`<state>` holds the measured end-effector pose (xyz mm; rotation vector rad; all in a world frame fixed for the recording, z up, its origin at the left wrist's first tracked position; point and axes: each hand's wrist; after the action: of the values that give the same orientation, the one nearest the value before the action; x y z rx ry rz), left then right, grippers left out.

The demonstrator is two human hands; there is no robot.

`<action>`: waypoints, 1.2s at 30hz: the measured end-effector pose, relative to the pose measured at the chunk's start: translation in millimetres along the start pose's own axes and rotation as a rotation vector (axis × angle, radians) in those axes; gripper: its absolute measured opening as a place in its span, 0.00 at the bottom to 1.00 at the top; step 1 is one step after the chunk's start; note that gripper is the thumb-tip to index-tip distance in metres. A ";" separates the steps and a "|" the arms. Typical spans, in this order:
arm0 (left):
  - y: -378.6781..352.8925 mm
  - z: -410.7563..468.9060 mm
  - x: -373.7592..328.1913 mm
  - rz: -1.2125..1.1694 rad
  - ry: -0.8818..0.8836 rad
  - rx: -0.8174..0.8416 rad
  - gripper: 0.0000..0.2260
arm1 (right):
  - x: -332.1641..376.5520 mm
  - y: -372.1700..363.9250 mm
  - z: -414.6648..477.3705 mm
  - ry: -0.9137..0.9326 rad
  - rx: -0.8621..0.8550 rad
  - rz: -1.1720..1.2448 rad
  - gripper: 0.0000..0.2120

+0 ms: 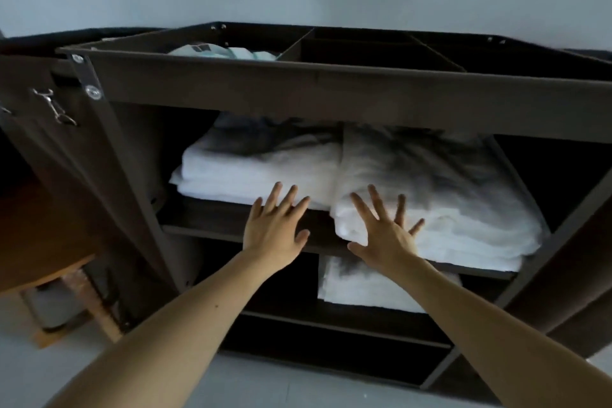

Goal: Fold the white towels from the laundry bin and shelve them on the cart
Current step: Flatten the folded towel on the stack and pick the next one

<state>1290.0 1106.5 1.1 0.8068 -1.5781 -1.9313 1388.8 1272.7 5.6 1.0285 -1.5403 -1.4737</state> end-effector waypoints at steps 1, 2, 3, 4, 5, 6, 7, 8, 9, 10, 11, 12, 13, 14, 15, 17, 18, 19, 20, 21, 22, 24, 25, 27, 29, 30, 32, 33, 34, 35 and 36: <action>-8.7 7.4 -2.2 0.036 -0.025 -0.007 0.29 | -0.4 -9.2 4.2 -0.027 -0.006 -0.017 0.42; -17.6 17.3 -3.8 0.072 -0.052 -0.017 0.30 | -1.7 -19.2 10.0 -0.047 -0.023 -0.032 0.43; -25.9 28.7 -5.1 0.099 -0.072 -0.033 0.31 | -3.3 -28.0 15.9 -0.058 -0.045 -0.056 0.44; -33.0 40.7 -6.0 0.109 -0.080 -0.053 0.33 | -4.9 -34.7 21.3 -0.066 -0.074 -0.087 0.45; -38.5 53.4 -6.8 0.109 -0.078 -0.074 0.35 | -7.5 -40.9 27.2 -0.069 -0.109 -0.113 0.46; -43.5 65.6 -6.8 0.105 -0.071 -0.090 0.36 | -10.4 -43.1 32.1 -0.072 -0.147 -0.129 0.47; -48.5 78.5 -7.0 0.100 -0.065 -0.103 0.37 | -13.6 -46.4 37.9 -0.079 -0.172 -0.140 0.47; -52.6 90.6 -7.3 0.100 -0.058 -0.106 0.39 | -15.4 -50.0 43.0 -0.085 -0.187 -0.151 0.48; -56.5 101.4 -7.3 0.112 -0.051 -0.111 0.40 | -16.7 -52.2 46.9 -0.081 -0.214 -0.179 0.50; -61.1 110.7 -7.0 0.135 -0.039 -0.113 0.41 | -17.6 -53.1 50.6 -0.084 -0.242 -0.227 0.52; -62.9 118.6 -7.0 0.147 -0.023 -0.118 0.42 | -18.5 -53.1 53.2 -0.115 -0.230 -0.232 0.53; -63.9 124.8 -6.9 0.158 -0.002 -0.111 0.42 | -19.6 -55.0 55.9 -0.137 -0.212 -0.222 0.54; -65.9 131.3 -6.5 0.182 0.003 -0.112 0.42 | -20.4 -56.2 59.2 -0.138 -0.226 -0.242 0.55; -68.7 136.5 -6.8 0.233 -0.011 -0.139 0.41 | -21.4 -58.4 63.7 -0.136 -0.230 -0.257 0.55; -69.2 139.8 -7.2 0.287 -0.034 -0.182 0.40 | -24.1 -64.3 69.8 -0.121 -0.317 -0.274 0.53; -67.8 141.4 -8.6 0.333 -0.087 -0.259 0.35 | -26.3 -69.4 70.0 -0.145 -0.351 -0.254 0.50; -69.6 144.5 -5.1 0.327 -0.139 -0.306 0.33 | -26.5 -68.7 68.7 -0.153 -0.367 -0.255 0.50; -71.4 147.0 -0.5 0.318 -0.175 -0.319 0.31 | -25.9 -67.8 67.6 -0.158 -0.350 -0.259 0.50; -71.5 147.3 3.8 0.317 -0.192 -0.313 0.30 | -25.6 -67.7 67.6 -0.159 -0.306 -0.253 0.49; -68.9 144.8 6.2 0.323 -0.214 -0.322 0.28 | -26.0 -65.2 67.6 -0.165 -0.269 -0.251 0.48; -68.0 140.5 8.7 0.330 -0.238 -0.342 0.27 | -27.1 -62.6 68.6 -0.177 -0.236 -0.256 0.48; -66.3 134.1 14.4 0.326 -0.267 -0.351 0.26 | -29.5 -57.2 71.2 -0.209 -0.187 -0.281 0.48; -66.2 130.6 16.7 0.320 -0.271 -0.342 0.25 | -30.8 -54.9 73.9 -0.221 -0.175 -0.282 0.47; -65.5 124.8 20.3 0.309 -0.267 -0.360 0.24 | -32.0 -53.2 83.3 -0.237 -0.154 -0.256 0.47; -65.3 121.4 22.4 0.300 -0.268 -0.363 0.24 | -29.7 -50.5 92.6 -0.252 -0.116 -0.235 0.48; -64.9 120.9 22.6 0.298 -0.263 -0.359 0.25 | -29.0 -49.5 96.6 -0.256 -0.104 -0.230 0.49; -64.0 120.0 22.3 0.289 -0.241 -0.359 0.26 | -26.8 -47.5 101.4 -0.264 -0.084 -0.221 0.49; -64.8 119.3 21.6 0.278 -0.229 -0.360 0.27 | -26.5 -46.1 102.2 -0.266 -0.076 -0.217 0.49; -67.8 118.3 21.6 0.254 -0.212 -0.362 0.27 | -26.1 -45.8 102.6 -0.268 -0.070 -0.210 0.48; -70.3 116.0 21.9 0.214 -0.191 -0.370 0.28 | -25.4 -45.0 102.8 -0.267 -0.061 -0.201 0.48; -71.4 112.2 21.3 0.167 -0.169 -0.387 0.29 | -23.9 -43.6 102.1 -0.264 -0.046 -0.181 0.48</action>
<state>1192.7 1180.7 -55.3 0.3493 -1.2532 -2.1283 1306.5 1334.1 -42.8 0.9984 -1.6194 -1.8225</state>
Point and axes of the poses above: each hand's wrist, its own z-axis towards the middle knuckle, its own y-axis out of the back of the hand, x = y × z, and after that the axes turned 10 degrees about -z, right-handed
